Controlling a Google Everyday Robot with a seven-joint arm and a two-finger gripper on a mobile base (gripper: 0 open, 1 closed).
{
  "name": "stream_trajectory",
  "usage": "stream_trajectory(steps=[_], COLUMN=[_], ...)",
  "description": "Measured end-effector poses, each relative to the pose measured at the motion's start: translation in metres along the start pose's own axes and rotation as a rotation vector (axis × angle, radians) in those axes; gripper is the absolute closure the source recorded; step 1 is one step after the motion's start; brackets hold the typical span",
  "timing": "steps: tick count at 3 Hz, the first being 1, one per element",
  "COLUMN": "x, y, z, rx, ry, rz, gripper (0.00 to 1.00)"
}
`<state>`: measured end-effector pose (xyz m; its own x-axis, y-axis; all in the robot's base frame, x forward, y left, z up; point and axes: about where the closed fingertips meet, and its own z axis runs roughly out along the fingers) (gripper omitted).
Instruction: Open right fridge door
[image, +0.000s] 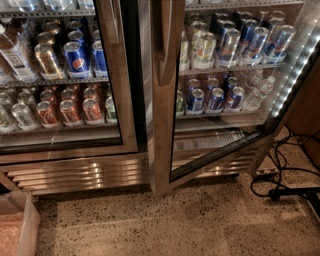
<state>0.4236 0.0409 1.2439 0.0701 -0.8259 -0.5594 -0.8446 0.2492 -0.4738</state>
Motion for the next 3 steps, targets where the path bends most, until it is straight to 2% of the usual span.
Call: stream_trajectory(steps=[1, 2, 3], x=[0.0, 0.0, 0.0], y=[0.0, 0.0, 0.0], z=[0.0, 0.0, 0.0], rx=[0.0, 0.0, 0.0], ry=[0.0, 0.0, 0.0], rz=[0.0, 0.0, 0.0], gripper=[0.6, 0.77, 0.89])
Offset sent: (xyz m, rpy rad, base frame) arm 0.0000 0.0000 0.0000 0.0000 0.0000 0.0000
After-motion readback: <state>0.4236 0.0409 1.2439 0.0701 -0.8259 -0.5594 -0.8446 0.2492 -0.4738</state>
